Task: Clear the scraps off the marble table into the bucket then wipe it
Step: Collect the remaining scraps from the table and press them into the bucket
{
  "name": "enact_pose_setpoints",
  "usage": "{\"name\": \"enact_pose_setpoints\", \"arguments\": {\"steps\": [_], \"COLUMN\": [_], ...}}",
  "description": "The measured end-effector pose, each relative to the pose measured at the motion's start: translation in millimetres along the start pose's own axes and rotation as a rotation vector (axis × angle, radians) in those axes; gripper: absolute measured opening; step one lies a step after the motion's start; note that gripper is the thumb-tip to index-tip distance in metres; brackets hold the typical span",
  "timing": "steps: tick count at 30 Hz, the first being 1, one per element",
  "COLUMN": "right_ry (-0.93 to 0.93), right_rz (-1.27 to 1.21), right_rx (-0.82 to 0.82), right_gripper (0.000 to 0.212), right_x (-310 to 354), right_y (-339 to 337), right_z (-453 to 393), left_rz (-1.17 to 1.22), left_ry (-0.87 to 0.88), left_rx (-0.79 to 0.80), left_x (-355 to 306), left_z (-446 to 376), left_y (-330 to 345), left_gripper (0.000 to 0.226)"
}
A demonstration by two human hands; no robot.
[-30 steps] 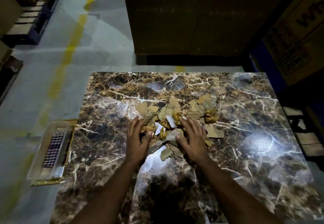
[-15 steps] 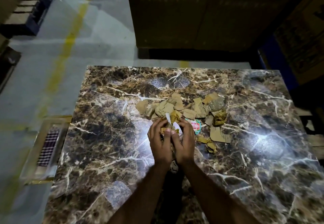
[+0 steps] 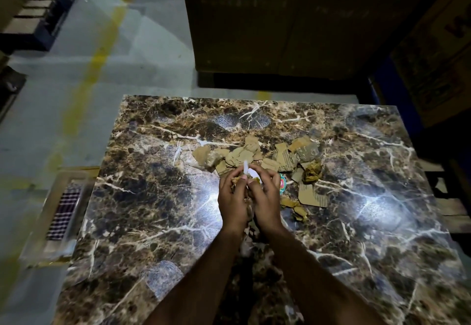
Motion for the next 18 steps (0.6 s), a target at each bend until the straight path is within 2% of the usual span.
{"name": "enact_pose_setpoints", "arguments": {"steps": [4,7,10,12,14,16,18], "right_ry": [-0.045,-0.089,-0.098,-0.129,-0.167,-0.21,-0.228], "right_rz": [-0.015,-0.008,-0.045,-0.078,-0.099,-0.104,-0.115], "right_rx": [0.051,0.082,0.076,0.056,0.035,0.001,-0.032], "right_gripper": [0.032,0.025,0.021,0.024,0.028,0.022,0.017], "right_x": [14.1,30.4,47.2,58.5,70.4,81.3,90.6], "right_y": [2.7,3.1,0.1,-3.3,-6.8,-10.6,-15.3], "right_z": [5.3,7.6,14.9,22.8,29.8,33.9,38.1], "left_rz": [0.037,0.085,0.122,0.144,0.176,0.213,0.218], "left_ry": [-0.028,-0.01,0.033,0.097,0.16,0.181,0.221], "left_rx": [-0.029,-0.069,-0.065,-0.056,-0.044,-0.024,-0.005], "left_x": [-13.7,-33.0,-56.7,-74.0,-89.9,-101.3,-112.7], "left_z": [4.0,6.7,8.6,11.8,15.8,19.1,24.4], "left_y": [-0.7,0.1,5.5,8.6,12.3,16.6,20.5], "left_gripper": [0.025,0.012,0.014,0.007,0.019,0.03,0.029]}}
Point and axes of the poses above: each hand's wrist, its own z-axis away from the middle knuckle, its own y-axis out of the palm, x = y × z, the point moved 5 cm from there along -z, towards the middle knuckle, and after that the axes turned 10 degrees about y, right-handed, at the moved point
